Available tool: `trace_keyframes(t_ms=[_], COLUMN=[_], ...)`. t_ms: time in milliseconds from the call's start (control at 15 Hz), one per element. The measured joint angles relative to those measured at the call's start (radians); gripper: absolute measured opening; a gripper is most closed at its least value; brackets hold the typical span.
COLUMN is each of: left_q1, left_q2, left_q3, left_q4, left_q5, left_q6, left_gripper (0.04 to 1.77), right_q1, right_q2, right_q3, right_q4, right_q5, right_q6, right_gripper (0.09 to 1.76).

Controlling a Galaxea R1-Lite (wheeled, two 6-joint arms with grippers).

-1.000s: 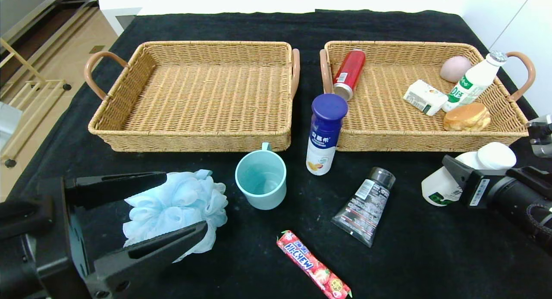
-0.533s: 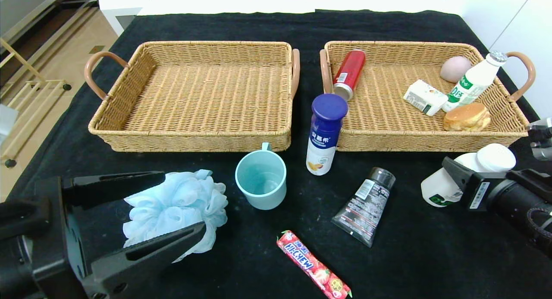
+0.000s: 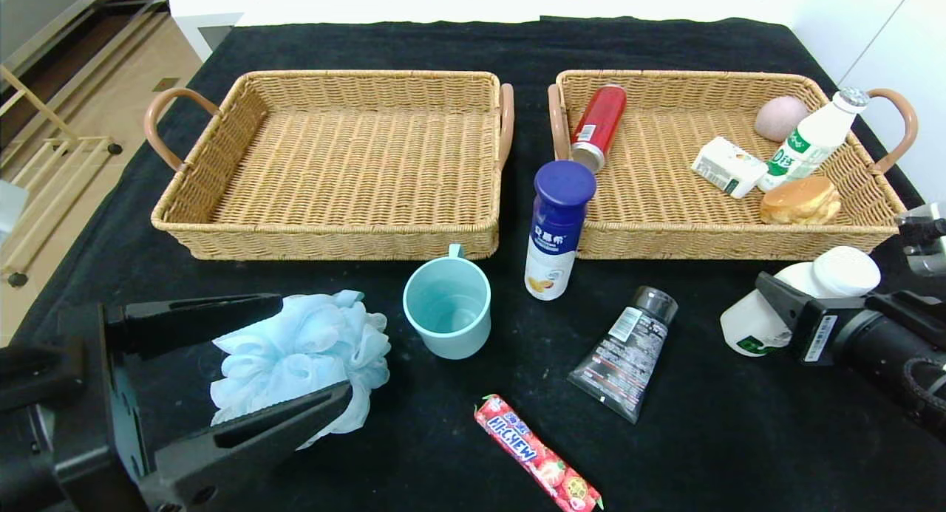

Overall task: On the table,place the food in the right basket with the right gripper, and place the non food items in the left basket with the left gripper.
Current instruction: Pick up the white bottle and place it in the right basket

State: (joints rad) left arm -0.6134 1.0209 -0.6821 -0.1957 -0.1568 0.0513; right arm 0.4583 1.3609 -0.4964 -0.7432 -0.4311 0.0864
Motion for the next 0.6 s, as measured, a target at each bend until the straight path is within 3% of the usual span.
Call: trace_keyframes(t_ms=[400, 600], left_q1=[0.000, 0.000], left_q2=[0.005, 0.007], left_q3=[0.004, 0.006], left_q4=[-0.001, -0.001], left_q5=[0.000, 0.000], left_q6=[0.001, 0.001], left_gripper=[1.72, 1.72], right_q1=[0.013, 0.014], right_q2=[-0.099, -0.126], right_q3=[-0.164, -0.244], right_q4=[0.259, 0.328], right_q5=[0.001, 0.002], right_q6=[-0.025, -0.031], right_gripper=[0.95, 0.95])
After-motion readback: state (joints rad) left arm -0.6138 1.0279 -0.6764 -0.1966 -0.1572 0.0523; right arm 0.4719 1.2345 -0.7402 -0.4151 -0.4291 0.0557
